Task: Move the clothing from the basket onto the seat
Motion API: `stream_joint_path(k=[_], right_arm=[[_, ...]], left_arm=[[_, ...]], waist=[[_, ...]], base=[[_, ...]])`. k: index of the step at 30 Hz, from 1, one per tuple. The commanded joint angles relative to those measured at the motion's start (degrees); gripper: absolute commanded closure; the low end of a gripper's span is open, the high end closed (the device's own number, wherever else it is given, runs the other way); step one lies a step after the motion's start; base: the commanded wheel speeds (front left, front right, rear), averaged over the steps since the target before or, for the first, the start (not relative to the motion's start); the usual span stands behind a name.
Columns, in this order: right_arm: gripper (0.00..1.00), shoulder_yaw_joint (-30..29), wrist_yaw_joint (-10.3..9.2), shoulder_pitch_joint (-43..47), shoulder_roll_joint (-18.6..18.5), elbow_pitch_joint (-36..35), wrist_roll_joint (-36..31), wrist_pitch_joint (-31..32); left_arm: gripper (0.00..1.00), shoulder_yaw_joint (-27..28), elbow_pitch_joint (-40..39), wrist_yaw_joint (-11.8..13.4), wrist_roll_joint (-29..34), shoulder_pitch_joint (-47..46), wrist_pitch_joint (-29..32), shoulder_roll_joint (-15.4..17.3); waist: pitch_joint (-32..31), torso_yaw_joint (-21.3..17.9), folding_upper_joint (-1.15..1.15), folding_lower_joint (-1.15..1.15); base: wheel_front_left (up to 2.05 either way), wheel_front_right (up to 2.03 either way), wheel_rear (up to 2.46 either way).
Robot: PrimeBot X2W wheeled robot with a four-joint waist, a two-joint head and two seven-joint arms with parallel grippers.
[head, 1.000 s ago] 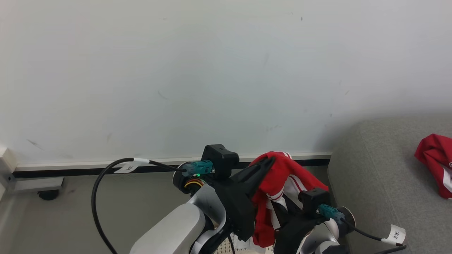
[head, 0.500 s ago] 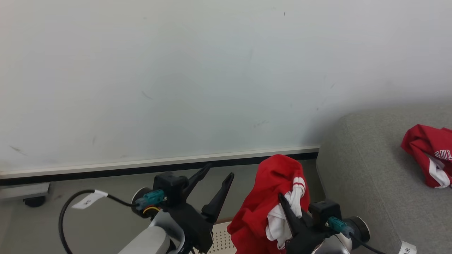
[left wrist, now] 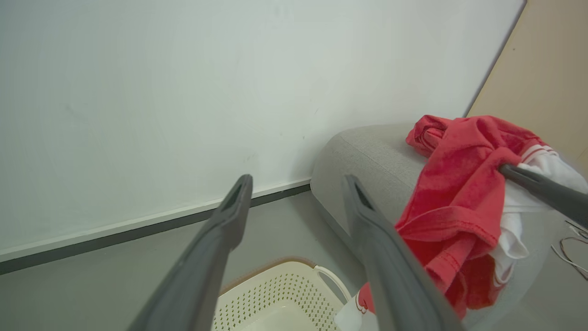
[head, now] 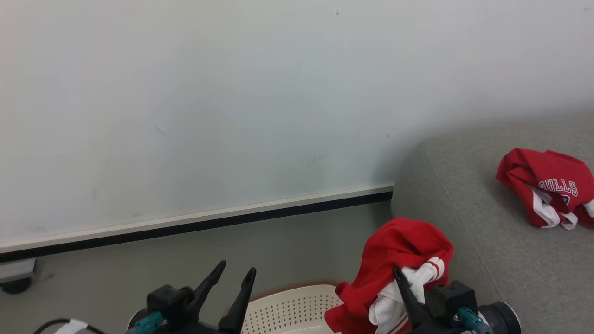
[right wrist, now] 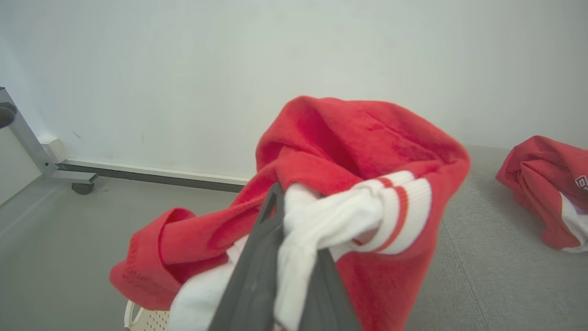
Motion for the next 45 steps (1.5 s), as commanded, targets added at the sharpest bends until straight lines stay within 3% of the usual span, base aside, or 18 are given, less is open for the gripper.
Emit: stream_joint_path(k=[1, 9, 16, 23, 33, 45], right_arm=[[1.00, -0.18, -0.04, 0.99, -0.14, -0.93, -0.20, 0.36], [1.00, -1.22, -0.04, 3.36, 0.05, -4.36, -0.09, 1.92], [1.00, -1.31, -0.04, 3.51, -0.21, -5.54, -0.36, 2.61], [1.00, -0.86, -0.04, 2.60, -0.28, -5.97, -0.41, 2.72], [1.00, 0.12, -0.04, 1.30, 0.01, -5.83, 0.47, 1.72], [1.00, -2.40, -0.04, 2.37, 0.95, -6.88, 1.88, -1.98]], left_arm=[[0.00, 0.84, -1.01, 0.61, -0.48, 2.17, -0.42, 0.77], [0.00, 6.21, -7.95, 4.18, 2.53, 11.65, -0.78, 3.38], [0.00, 8.49, -11.59, 4.17, 4.06, 15.12, -0.73, 4.55], [0.00, 6.72, -12.22, 1.92, 5.85, 13.65, -0.57, 4.30], [0.00, 4.77, -10.77, -1.08, 7.41, 9.11, 0.14, 5.09], [0.00, 1.65, -7.33, -5.47, 7.62, 2.33, 2.57, 3.15]], waist=[[0.36, -2.22, 0.00, 0.00], [1.16, -6.34, 0.00, 0.00], [2.03, -8.88, 0.00, 0.00], [3.65, -13.82, 0.00, 0.00], [7.05, -24.26, 0.00, 0.00], [12.24, -26.75, 0.00, 0.00]], base=[[0.00, 0.00, 0.00], [0.00, 0.00, 0.00], [0.00, 0.00, 0.00], [0.00, 0.00, 0.00], [0.00, 0.00, 0.00], [0.00, 0.00, 0.00]])
